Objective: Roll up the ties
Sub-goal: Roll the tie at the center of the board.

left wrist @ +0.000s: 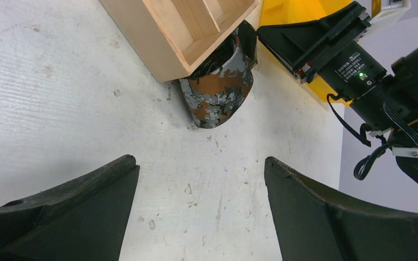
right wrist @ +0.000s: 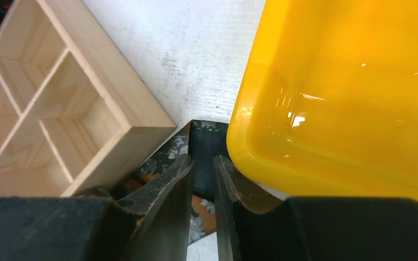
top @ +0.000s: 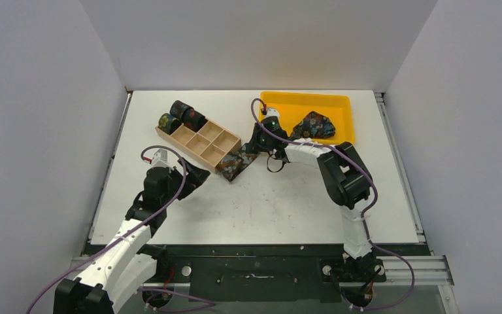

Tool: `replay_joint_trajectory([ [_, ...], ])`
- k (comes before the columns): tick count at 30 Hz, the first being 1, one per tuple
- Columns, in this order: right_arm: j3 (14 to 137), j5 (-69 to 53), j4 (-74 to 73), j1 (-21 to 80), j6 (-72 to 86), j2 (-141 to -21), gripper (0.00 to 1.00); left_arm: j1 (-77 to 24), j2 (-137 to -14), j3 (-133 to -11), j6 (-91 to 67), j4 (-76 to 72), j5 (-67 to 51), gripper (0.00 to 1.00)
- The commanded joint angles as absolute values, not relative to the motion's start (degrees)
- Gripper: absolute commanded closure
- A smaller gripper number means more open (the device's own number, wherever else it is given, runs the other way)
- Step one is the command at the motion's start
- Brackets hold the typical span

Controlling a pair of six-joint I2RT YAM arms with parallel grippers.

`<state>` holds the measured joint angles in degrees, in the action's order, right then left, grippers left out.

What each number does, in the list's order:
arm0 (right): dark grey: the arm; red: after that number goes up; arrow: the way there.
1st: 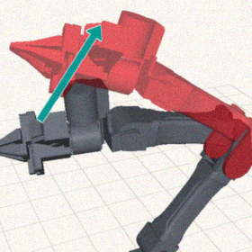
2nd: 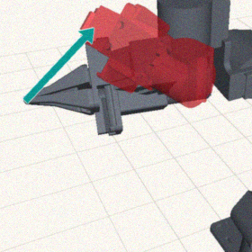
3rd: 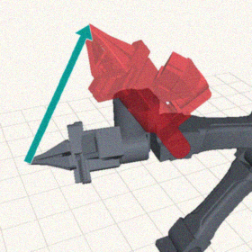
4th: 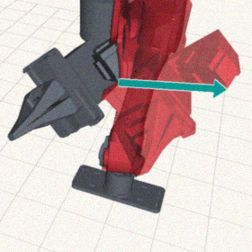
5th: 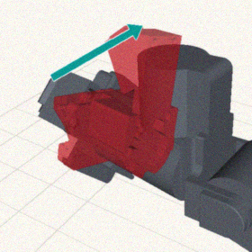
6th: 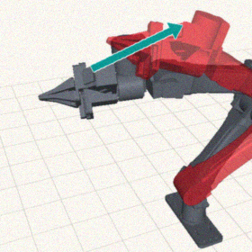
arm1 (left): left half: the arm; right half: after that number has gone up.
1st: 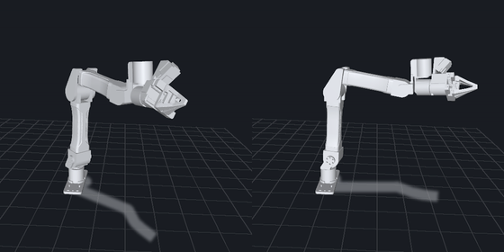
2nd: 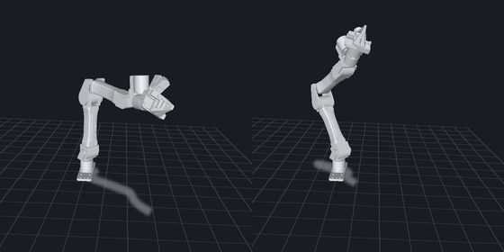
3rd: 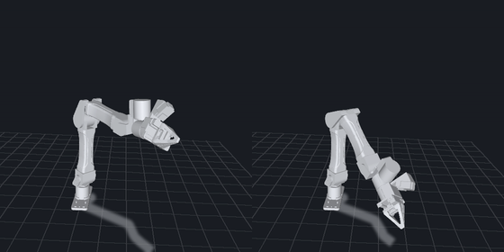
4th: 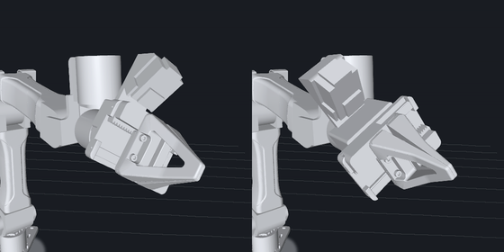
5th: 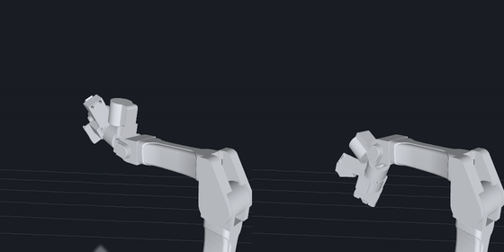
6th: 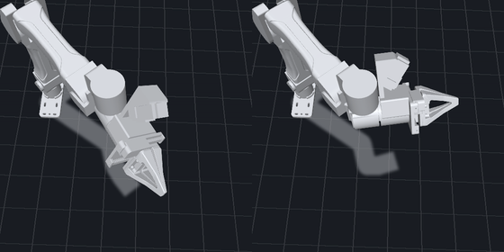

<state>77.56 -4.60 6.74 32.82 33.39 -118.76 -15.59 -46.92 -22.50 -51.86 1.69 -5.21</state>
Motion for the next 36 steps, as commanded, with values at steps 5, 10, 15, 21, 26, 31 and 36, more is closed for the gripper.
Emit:
replay_joint_trajectory([
  [5,81.8,-4.04,1.22,33.39,31.59,-123.08,0.81,-15.22,-45.51,-22.07,-52.12,2.81,-6.67,0.17],
  [10,73.28,-1.87,1.93,33.56,33.47,-119.17,0.84,-15.27,-45.84,-21.5,-52.04,2.29,-7.27,0.17],
  [15,60.0,1.62,3.43,33.5,35.84,-112.6,0.86,-15.26,-46.6,-21.1,-52.16,1.34,-8.64,0.17],
  [21,45.02,2.43,5.02,33.3,39.84,-103.5,0.86,-15.35,-46.6,-20.04,-51.73,0.79,-11.2,0.17],
  [26,34.11,2.24,7.02,33.75,43.37,-94.88,0.85,-16.27,-46.18,-18.98,-50.0,-1.24,-13.22,0.17],
  [31,27.72,1.85,6.99,34.67,44.47,-89.14,0.85,-20.38,-46.47,-19.8,-48.23,-1.05,-12.74,0.17],
  [36,25.73,2.13,5.39,34.67,42.87,-84.44,0.83,-25.13,-47.47,-20.58,-47.22,-0.35,-9.95,0.17],
])
